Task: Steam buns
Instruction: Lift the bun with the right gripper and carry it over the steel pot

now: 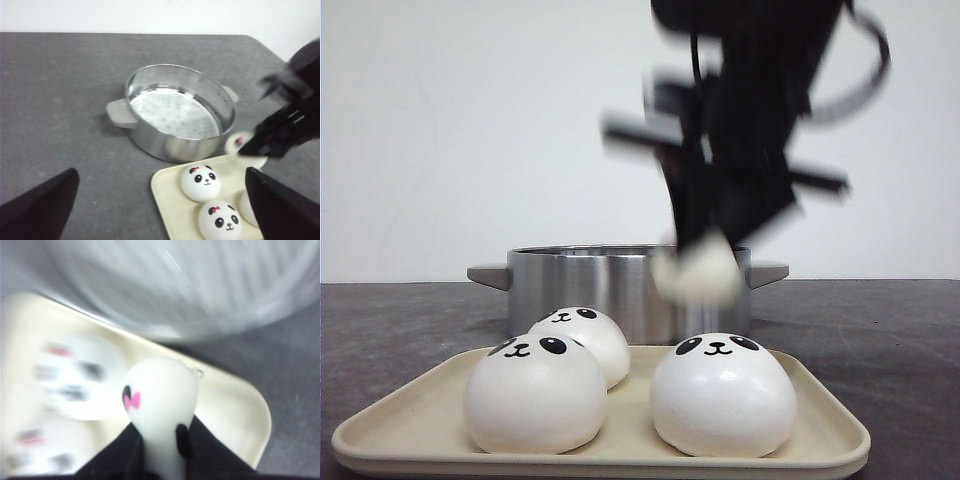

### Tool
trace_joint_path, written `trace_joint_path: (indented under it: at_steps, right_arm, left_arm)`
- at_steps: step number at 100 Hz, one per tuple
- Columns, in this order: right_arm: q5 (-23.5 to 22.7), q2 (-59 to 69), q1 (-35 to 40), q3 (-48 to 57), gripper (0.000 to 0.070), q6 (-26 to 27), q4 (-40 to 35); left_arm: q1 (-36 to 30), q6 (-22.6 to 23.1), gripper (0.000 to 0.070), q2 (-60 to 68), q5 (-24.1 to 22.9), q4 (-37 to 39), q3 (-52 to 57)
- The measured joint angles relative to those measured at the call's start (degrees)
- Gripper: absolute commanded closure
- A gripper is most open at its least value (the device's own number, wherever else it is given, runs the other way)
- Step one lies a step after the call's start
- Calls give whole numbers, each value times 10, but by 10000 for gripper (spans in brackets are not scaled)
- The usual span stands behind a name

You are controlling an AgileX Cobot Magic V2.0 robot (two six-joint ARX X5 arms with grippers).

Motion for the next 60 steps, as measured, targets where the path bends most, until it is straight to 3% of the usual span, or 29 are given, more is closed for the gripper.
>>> trace_joint_path:
  at_steps: [13,30,43,60]
  right_arm:
    - [26,-56,31,73,700,-28,-33]
    - [102,-62,24,160,700,-85,18]
    - [100,-26,-20,215,700,-114,44]
    - [50,62,-75,254,700,-125,41]
  left_arm:
    - [0,0,27,0,0,0,0]
    - [0,0,27,0,0,0,0]
    - [0,0,27,0,-1,0,0]
    - [0,0,27,0,-1,0,0]
